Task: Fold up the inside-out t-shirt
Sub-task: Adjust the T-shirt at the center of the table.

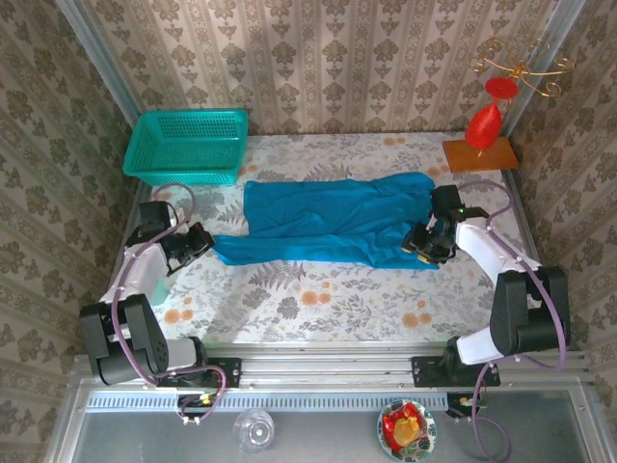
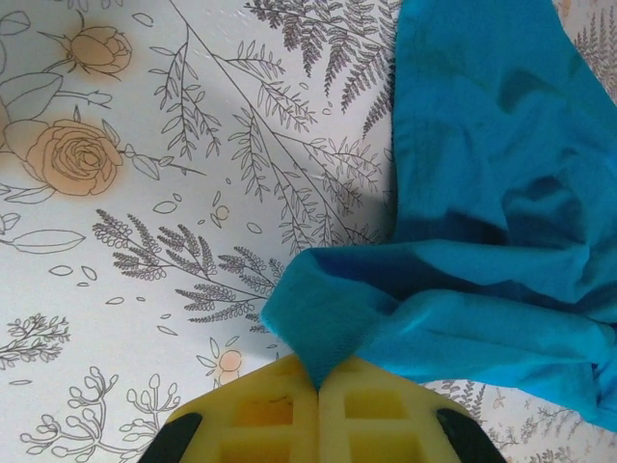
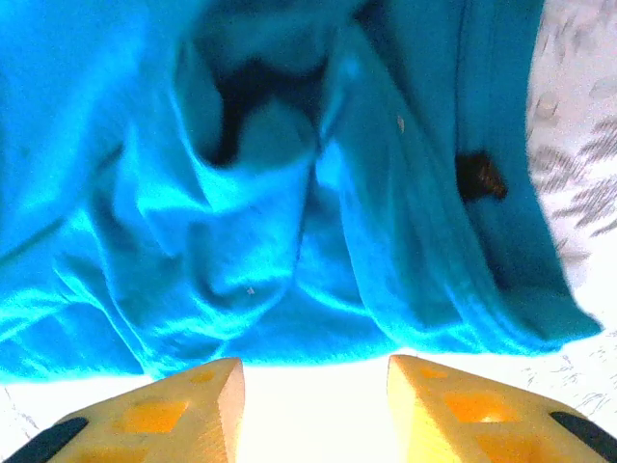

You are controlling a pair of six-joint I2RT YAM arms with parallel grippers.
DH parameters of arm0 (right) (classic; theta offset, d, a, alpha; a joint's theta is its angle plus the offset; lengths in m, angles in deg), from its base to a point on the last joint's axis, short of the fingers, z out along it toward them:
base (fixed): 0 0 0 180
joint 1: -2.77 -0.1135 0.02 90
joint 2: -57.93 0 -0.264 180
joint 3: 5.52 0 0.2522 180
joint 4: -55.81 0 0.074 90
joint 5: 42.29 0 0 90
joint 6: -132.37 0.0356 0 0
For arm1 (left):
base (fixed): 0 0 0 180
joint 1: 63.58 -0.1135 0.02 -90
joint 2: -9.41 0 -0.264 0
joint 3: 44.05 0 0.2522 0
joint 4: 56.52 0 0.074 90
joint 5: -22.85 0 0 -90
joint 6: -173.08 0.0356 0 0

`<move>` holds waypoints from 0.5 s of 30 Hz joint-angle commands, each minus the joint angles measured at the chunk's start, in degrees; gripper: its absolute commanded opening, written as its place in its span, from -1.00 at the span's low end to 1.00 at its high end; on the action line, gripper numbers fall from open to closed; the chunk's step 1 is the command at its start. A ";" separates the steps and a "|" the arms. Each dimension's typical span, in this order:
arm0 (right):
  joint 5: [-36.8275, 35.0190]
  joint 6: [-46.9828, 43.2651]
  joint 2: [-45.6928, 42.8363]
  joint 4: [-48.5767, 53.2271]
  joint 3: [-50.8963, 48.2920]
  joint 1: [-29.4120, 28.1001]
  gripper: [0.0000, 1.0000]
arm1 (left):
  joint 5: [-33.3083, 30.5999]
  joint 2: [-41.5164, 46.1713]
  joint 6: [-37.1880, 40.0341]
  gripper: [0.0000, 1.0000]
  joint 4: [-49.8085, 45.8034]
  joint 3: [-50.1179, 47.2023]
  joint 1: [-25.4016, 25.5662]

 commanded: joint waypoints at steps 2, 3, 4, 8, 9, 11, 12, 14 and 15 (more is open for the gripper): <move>4.44 0.10 3.64 -6.68 0.72 -0.42 -0.07 | 1.67 -0.43 0.94 -1.00 0.93 0.75 -0.29; 4.57 0.18 4.82 -7.65 1.00 -0.38 -0.06 | 1.60 -0.25 0.88 -1.00 0.98 0.75 -0.20; 5.22 0.13 6.56 -9.31 1.65 -0.42 -0.06 | 1.61 -0.20 0.81 -1.00 0.98 0.75 -0.11; 8.54 0.90 12.23 -11.69 3.97 -0.89 -0.13 | 1.59 0.06 0.62 -1.00 0.76 0.86 0.12; 8.72 1.23 12.91 -11.79 4.73 -1.32 -0.26 | 1.57 0.25 0.54 -1.00 0.72 0.88 0.16; 8.90 1.92 13.07 -11.50 6.26 -2.57 -0.57 | 1.30 0.82 0.46 -1.00 0.55 0.75 0.33; 8.75 2.30 12.71 -11.39 7.18 -3.63 -0.70 | 1.23 1.17 0.44 -1.00 0.39 0.73 0.38; 8.20 3.22 12.93 -11.19 9.63 -6.07 -0.90 | 1.00 1.66 0.32 -1.00 0.19 0.75 0.56; 8.55 3.66 13.65 -11.15 11.01 -7.12 -0.95 | 0.95 1.83 0.28 -1.00 0.05 0.75 0.56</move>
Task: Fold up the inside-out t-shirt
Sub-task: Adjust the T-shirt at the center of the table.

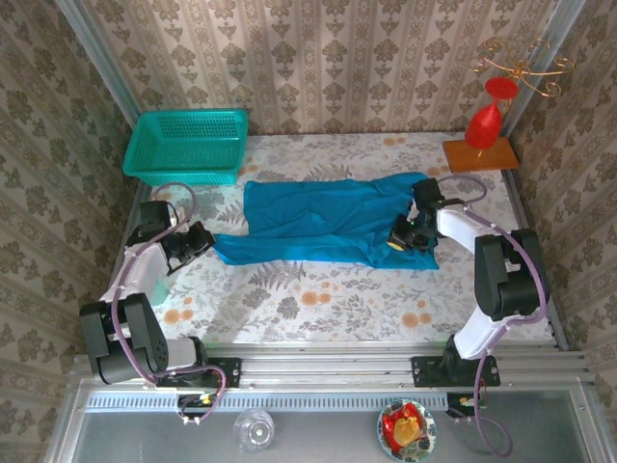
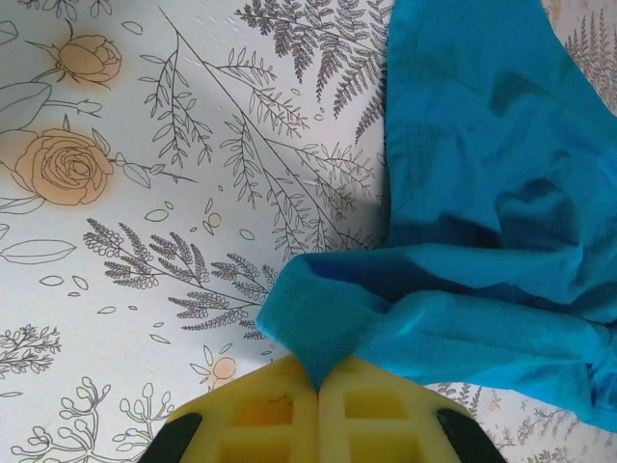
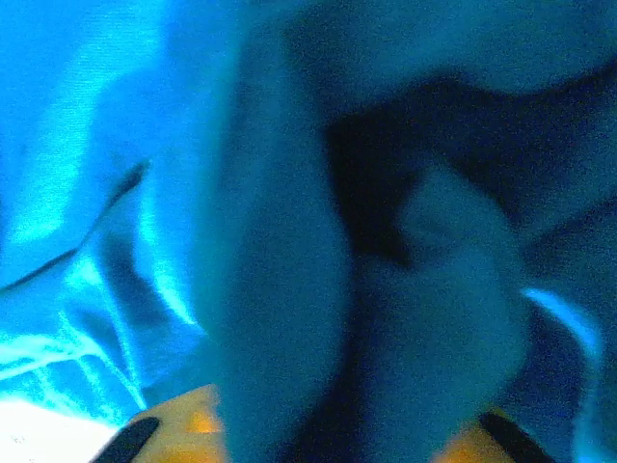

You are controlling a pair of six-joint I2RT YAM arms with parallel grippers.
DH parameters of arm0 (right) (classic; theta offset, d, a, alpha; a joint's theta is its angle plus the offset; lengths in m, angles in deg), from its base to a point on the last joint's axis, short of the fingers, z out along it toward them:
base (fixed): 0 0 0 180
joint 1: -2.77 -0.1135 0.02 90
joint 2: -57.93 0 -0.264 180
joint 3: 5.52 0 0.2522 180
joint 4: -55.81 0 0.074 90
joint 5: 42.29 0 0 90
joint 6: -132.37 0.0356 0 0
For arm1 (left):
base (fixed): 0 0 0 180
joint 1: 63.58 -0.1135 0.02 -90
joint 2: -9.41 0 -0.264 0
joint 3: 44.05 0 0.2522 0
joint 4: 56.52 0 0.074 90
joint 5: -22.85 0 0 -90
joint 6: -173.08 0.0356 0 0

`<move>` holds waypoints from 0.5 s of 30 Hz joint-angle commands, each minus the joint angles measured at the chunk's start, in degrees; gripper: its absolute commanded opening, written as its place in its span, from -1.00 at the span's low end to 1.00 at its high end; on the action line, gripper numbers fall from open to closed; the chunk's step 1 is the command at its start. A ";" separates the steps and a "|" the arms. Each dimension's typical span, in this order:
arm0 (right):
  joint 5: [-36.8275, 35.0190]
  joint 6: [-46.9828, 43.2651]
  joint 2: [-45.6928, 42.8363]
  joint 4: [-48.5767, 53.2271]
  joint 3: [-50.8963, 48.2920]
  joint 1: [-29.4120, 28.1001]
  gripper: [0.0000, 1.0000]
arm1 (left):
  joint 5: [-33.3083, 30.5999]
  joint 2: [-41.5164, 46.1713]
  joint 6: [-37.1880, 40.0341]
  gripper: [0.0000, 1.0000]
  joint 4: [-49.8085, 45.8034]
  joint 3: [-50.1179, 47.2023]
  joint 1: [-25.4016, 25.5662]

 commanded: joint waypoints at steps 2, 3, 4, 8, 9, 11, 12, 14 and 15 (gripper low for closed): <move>3.82 3.00 3.10 -1.71 7.78 -4.61 -1.00 | 0.55 1.98 0.18 -1.00 -0.82 0.80 0.40; 5.06 3.94 4.92 -2.42 9.90 -5.53 -1.00 | 0.60 2.07 0.17 -1.00 -0.78 0.75 0.55; 6.38 4.87 6.85 -3.03 12.30 -6.72 -1.00 | 0.56 2.09 0.09 -1.00 -0.78 0.74 0.64; 14.08 4.00 12.03 -1.27 21.30 -9.84 -0.29 | 0.85 2.13 0.12 -1.00 -1.21 0.92 0.90; 13.89 4.15 11.30 -1.29 21.12 -9.87 -0.23 | 0.87 2.24 0.23 -1.00 -1.41 1.00 1.05; 11.34 4.18 8.61 -0.68 19.58 -9.11 -0.13 | 0.56 2.67 0.19 -1.00 -1.56 0.86 1.42; 9.93 4.02 7.50 0.25 18.83 -8.47 -0.12 | 0.45 2.77 0.19 -1.00 -1.52 0.84 1.51; 5.00 2.82 5.17 3.88 17.81 -7.38 -0.10 | 0.33 2.63 0.17 -1.00 -1.48 0.69 1.55; 2.54 2.04 4.32 5.41 17.48 -7.07 -0.10 | 0.31 2.52 0.17 -1.00 -1.39 0.66 1.61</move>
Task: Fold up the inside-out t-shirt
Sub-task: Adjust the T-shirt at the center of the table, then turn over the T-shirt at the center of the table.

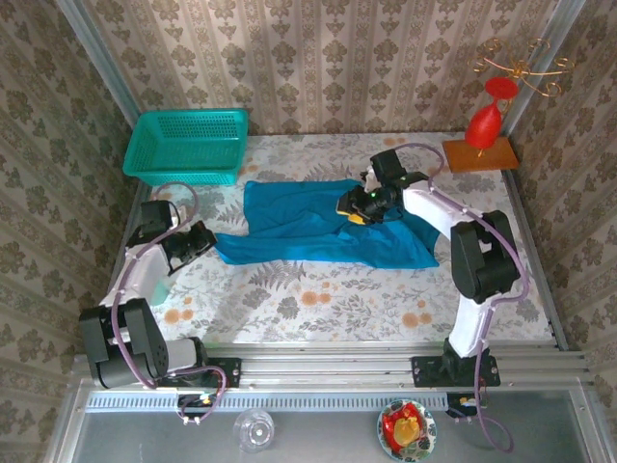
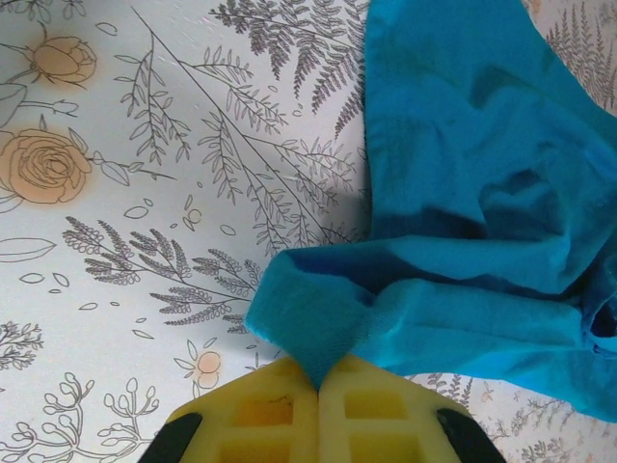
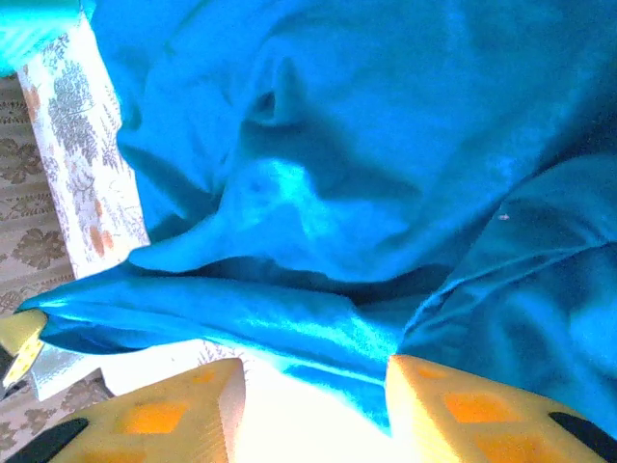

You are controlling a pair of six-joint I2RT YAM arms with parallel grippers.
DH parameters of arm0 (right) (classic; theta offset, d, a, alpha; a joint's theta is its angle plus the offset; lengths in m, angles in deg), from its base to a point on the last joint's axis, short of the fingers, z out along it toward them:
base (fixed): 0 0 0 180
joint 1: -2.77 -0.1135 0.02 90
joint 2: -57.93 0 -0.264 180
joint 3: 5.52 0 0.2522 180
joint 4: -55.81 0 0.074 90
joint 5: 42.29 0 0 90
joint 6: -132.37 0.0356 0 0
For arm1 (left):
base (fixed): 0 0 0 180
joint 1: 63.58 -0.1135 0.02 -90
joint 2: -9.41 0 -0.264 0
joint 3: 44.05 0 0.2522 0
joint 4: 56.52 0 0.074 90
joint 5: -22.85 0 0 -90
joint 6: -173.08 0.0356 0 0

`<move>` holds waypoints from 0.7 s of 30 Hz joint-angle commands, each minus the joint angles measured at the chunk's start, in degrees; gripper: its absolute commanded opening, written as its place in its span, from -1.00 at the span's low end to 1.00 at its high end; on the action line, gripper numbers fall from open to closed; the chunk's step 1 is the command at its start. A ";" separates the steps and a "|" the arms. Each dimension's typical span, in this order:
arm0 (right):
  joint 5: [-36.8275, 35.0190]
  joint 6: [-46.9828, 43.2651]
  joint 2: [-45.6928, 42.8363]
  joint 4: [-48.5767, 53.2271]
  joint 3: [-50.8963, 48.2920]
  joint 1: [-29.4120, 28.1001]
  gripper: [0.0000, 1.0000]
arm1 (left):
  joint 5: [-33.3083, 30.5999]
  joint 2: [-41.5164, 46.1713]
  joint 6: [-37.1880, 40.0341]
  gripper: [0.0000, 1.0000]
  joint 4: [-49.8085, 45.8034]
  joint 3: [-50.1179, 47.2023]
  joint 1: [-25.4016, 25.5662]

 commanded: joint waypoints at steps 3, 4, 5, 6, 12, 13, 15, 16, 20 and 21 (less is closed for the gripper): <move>-12.31 -3.40 -5.61 9.36 -1.70 1.81 -0.07 | 0.37 0.83 0.09 -1.00 -0.57 0.47 0.56; -13.55 -3.54 -5.50 9.58 -1.99 1.92 -0.05 | 0.43 0.79 0.11 -1.00 -0.48 0.41 0.56; -14.03 -3.50 -5.05 9.54 -2.04 2.12 -0.04 | 0.42 0.75 0.08 -1.00 -0.38 0.40 0.60; -14.02 -3.50 -4.25 9.26 -1.64 2.35 -0.03 | 0.46 0.66 0.08 -1.00 -0.31 0.40 0.65; -14.66 -3.41 3.66 10.30 6.21 2.52 -0.02 | 0.32 0.31 0.83 -1.00 -0.60 0.31 0.59; -15.61 -3.20 5.06 10.93 7.47 2.54 -0.02 | 0.26 0.32 0.78 -1.00 -0.58 0.22 0.65; -16.46 -3.02 7.58 11.42 9.74 2.49 -0.03 | 0.25 0.42 0.63 -1.00 -0.41 -0.03 0.63; -16.30 -2.83 8.84 11.45 10.73 2.46 -0.04 | 0.25 0.50 0.61 -1.00 -0.34 -0.19 0.65; -15.73 -2.53 13.49 12.75 14.78 2.52 -0.09 | -0.09 0.83 0.82 -1.00 -0.43 -0.70 0.65; -15.68 -2.53 14.30 13.12 15.46 2.49 -0.10 | -0.17 0.92 0.86 -1.00 -0.53 -0.67 0.65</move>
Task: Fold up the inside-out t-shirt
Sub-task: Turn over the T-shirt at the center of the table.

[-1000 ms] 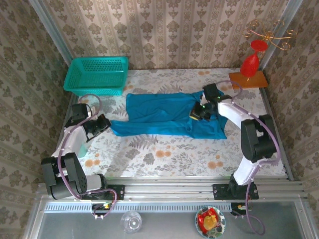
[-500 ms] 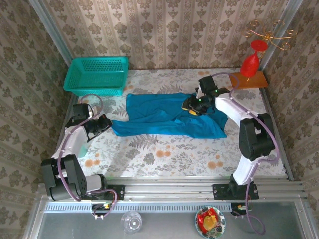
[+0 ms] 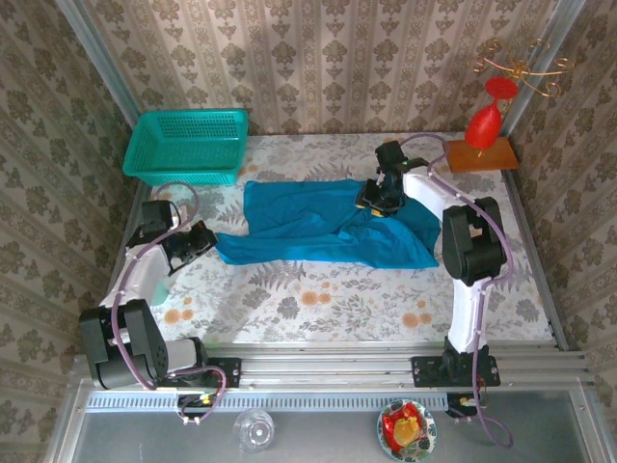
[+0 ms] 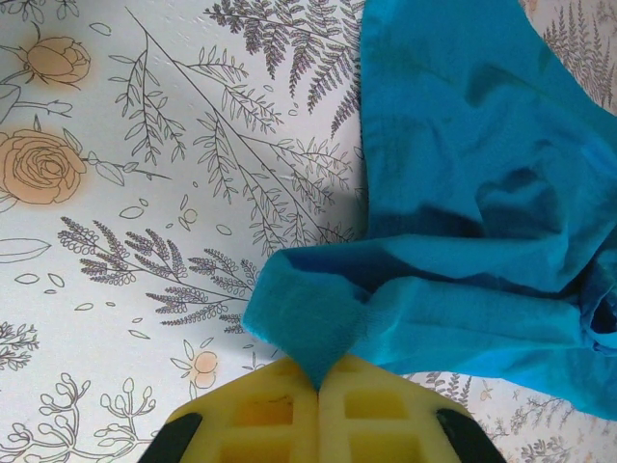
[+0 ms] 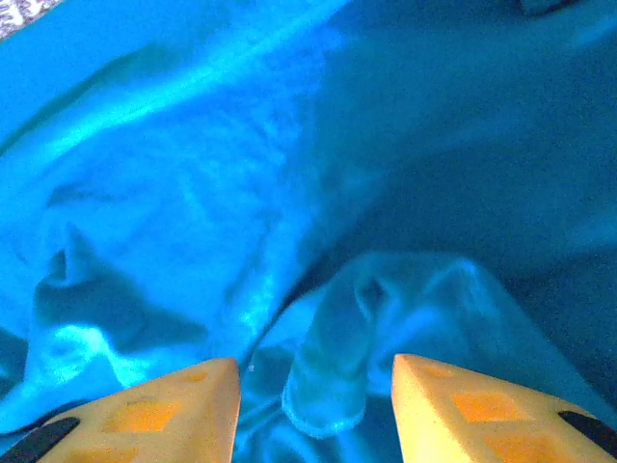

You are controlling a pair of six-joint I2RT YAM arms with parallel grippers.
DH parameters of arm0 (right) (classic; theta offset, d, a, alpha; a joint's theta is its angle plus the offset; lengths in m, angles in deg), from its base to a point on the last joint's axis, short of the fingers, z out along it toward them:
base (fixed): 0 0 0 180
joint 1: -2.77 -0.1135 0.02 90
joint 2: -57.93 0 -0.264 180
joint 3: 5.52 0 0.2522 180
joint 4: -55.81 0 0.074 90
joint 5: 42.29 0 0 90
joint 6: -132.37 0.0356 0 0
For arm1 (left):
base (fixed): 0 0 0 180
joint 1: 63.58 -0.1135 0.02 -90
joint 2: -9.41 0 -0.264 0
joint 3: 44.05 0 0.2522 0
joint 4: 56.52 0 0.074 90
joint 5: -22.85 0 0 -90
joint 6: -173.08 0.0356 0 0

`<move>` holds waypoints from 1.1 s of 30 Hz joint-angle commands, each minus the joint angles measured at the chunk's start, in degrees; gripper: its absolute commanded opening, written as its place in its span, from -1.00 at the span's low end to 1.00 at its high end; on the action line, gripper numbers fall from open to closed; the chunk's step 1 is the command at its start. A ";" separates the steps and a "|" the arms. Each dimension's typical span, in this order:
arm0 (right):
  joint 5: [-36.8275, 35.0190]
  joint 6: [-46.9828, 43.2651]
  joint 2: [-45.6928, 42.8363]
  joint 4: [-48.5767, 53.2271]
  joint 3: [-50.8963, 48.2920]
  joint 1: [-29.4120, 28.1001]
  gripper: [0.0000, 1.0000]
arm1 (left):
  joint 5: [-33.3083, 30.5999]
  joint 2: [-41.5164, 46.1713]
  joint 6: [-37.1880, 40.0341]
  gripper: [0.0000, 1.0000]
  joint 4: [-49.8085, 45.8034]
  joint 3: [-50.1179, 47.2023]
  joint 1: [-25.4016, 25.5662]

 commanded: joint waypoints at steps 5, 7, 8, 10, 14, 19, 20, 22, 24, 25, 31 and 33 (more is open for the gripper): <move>-0.43 0.31 3.76 3.18 3.25 -0.36 -0.22 | -0.41 1.08 1.15 -1.00 -0.96 -0.69 0.39; 0.18 0.23 4.10 3.17 3.48 -0.46 -0.29 | -0.33 1.21 1.11 -1.00 -0.95 -0.78 0.39; 0.57 0.05 4.22 3.35 3.71 -0.59 -0.37 | -0.32 1.27 1.16 -1.00 -0.96 -0.68 0.38; 0.64 -0.20 4.38 3.70 4.15 -0.71 -0.52 | -0.23 1.46 1.07 -1.00 -1.05 -0.68 0.39; 0.08 -0.43 2.54 4.58 5.30 -0.72 -0.94 | 0.01 2.38 0.94 -1.00 -1.44 -0.20 0.38; -4.54 -1.84 -4.82 7.47 10.51 0.50 -1.00 | 2.37 5.47 0.16 -1.00 -1.25 3.28 0.31; -5.53 -1.89 -6.91 7.70 11.86 1.05 -1.00 | 3.69 6.19 0.09 -1.00 -0.86 4.53 0.22; -6.66 -1.88 -10.82 7.35 14.14 2.32 -1.00 | 5.85 7.36 -0.38 -1.00 -0.07 7.28 0.04; -7.71 -1.88 -14.41 6.68 17.03 3.76 -1.00 | 6.98 8.50 -0.47 -1.00 0.27 10.58 -0.13; -8.46 -1.97 -16.27 6.35 18.85 4.48 -1.00 | 7.59 9.03 -0.34 -1.00 0.40 12.37 -0.30; -12.42 -3.92 -25.18 4.73 30.00 8.27 -1.00 | 15.84 10.85 -1.30 -1.00 6.22 19.51 -1.08; -15.41 -5.76 -27.93 3.83 33.25 8.80 -1.00 | 18.60 11.37 -2.75 -1.00 11.53 19.50 -1.11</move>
